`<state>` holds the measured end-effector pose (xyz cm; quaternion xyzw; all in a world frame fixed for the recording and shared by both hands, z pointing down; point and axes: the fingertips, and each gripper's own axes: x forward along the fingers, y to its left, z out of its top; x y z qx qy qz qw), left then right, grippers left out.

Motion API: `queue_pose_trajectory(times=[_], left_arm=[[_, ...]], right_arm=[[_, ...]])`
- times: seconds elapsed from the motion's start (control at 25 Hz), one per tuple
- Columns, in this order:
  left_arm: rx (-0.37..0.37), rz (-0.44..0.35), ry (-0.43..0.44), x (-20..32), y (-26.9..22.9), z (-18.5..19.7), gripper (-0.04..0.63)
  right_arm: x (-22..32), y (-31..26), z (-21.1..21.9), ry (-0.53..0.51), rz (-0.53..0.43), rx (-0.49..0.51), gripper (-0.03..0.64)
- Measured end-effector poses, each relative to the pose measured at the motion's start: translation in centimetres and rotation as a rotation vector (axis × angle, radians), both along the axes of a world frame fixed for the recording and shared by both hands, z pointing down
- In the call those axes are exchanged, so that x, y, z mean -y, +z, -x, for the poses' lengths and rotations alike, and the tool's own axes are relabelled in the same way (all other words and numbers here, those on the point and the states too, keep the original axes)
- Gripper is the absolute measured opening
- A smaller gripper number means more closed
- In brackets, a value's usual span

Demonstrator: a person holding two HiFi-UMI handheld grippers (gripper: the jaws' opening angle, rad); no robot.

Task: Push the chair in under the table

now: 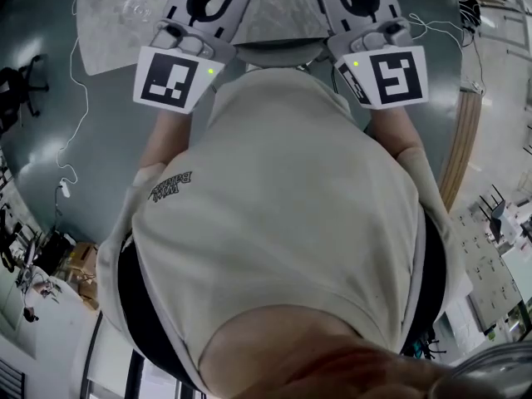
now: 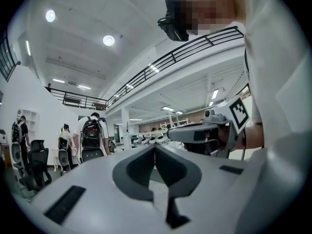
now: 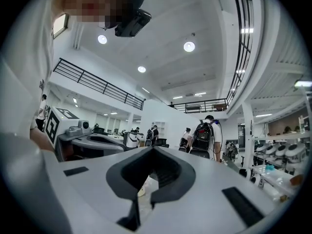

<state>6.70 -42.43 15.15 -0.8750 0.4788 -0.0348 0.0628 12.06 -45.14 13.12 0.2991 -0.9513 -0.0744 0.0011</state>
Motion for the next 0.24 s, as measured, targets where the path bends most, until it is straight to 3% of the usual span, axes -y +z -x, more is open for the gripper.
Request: queue_pose_trajectory(times=[0.24], left_arm=[[0.012, -0.022, -0.002, -0.18, -0.96, -0.57, 0.011]], right_arm=[[-0.41, -0.92, -0.54, 0.0, -0.023, 0.009, 0.009]])
